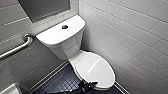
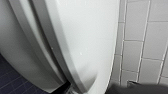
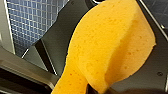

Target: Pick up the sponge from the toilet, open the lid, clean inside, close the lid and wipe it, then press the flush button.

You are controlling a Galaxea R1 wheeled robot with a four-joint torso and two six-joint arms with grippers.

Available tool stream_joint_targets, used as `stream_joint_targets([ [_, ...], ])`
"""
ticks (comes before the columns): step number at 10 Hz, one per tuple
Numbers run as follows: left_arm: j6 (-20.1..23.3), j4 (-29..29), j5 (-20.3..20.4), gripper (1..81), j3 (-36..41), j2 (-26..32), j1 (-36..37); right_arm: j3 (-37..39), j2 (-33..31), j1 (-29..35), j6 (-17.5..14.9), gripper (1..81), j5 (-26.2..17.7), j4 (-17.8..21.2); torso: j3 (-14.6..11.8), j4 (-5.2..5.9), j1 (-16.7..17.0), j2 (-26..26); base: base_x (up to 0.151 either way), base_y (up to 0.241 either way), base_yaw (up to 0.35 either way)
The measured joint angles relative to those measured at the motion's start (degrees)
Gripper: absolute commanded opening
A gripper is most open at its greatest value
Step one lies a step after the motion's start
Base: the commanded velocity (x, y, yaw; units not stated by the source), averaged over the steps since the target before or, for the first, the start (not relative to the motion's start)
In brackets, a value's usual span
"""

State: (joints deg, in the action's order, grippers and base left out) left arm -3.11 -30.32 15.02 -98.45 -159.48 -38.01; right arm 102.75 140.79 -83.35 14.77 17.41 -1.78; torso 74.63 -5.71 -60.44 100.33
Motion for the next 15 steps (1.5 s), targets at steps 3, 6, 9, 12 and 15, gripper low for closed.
stream_joint_targets([
  [3,-0.16,0.28,0.46,81.1,-0.37,-0.37,-0.05,-0.02,0.04,0.00,0.00,1.0,0.00,0.00,0.00,0.00,0.00,0.00,0.000,0.000,0.000],
  [6,-5.21,0.83,1.84,81.1,-0.96,-0.33,-0.30,0.11,0.69,0.00,0.00,1.0,0.00,0.00,0.00,0.00,0.00,0.00,0.000,0.000,0.000],
  [9,-9.18,0.34,0.71,81.1,-0.80,0.11,0.65,0.61,1.28,0.05,0.00,1.0,-0.10,0.00,0.00,0.00,0.00,0.00,0.000,0.000,0.000],
  [12,-9.20,-0.18,0.28,81.1,-0.61,0.16,0.96,2.29,2.86,0.49,-0.01,1.0,-1.10,-0.01,0.00,0.00,0.00,0.00,0.000,0.000,0.000],
  [15,-9.07,-0.63,0.91,81.1,1.46,0.99,1.27,3.39,3.64,1.24,-0.01,1.0,-2.11,-0.04,0.00,0.00,0.00,0.00,0.000,0.000,0.000],
])
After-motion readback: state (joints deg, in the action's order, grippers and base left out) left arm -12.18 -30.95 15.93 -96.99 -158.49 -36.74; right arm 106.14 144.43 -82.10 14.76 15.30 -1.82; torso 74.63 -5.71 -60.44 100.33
